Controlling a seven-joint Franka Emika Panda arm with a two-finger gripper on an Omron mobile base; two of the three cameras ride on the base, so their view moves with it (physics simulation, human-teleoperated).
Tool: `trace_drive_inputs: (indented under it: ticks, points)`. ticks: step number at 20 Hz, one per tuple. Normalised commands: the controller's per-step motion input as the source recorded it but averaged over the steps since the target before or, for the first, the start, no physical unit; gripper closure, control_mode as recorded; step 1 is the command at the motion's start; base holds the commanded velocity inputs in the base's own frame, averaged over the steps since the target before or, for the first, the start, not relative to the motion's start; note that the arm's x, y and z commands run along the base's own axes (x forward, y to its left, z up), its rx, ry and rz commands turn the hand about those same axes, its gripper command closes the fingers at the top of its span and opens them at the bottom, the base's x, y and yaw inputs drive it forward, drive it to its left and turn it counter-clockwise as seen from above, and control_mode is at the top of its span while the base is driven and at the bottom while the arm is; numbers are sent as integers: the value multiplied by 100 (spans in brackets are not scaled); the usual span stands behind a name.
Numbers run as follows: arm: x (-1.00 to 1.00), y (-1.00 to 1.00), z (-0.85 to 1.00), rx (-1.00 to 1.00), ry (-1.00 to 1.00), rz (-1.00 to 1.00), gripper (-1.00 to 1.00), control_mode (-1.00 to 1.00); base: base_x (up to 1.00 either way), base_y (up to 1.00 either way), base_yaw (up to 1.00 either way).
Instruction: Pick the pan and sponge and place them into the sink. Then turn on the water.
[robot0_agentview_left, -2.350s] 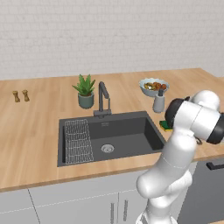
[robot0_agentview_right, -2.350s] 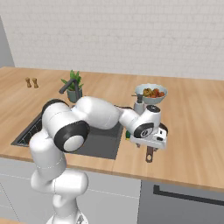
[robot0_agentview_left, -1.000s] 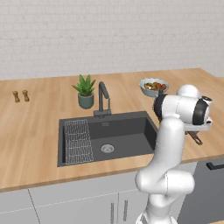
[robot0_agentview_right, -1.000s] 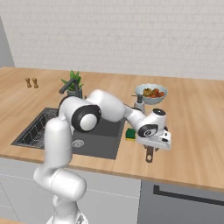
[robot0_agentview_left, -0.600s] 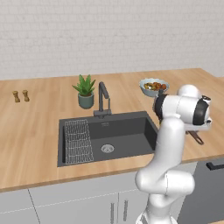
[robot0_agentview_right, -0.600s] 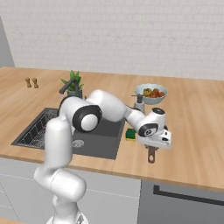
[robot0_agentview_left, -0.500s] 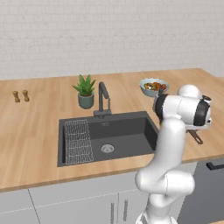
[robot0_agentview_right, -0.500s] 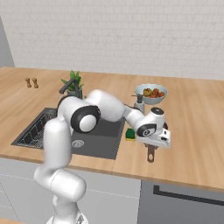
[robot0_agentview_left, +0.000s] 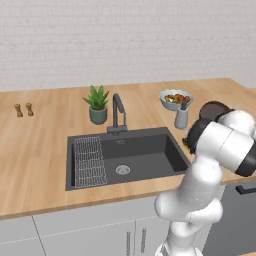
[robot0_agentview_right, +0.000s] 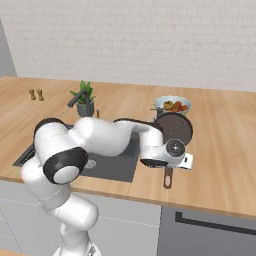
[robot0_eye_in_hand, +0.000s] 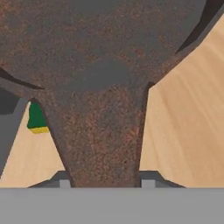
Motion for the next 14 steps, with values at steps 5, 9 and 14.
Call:
trace_drive_inputs:
  ticks: [5,9,14]
  points:
    - [-32,83,99,-19,-23,0,100,-100,0,0,0]
    - [-25,97,84,-22,2,0,100,-100,0,0,0]
    - [-12,83,65,-13,35,12,100,-100,0,0,0]
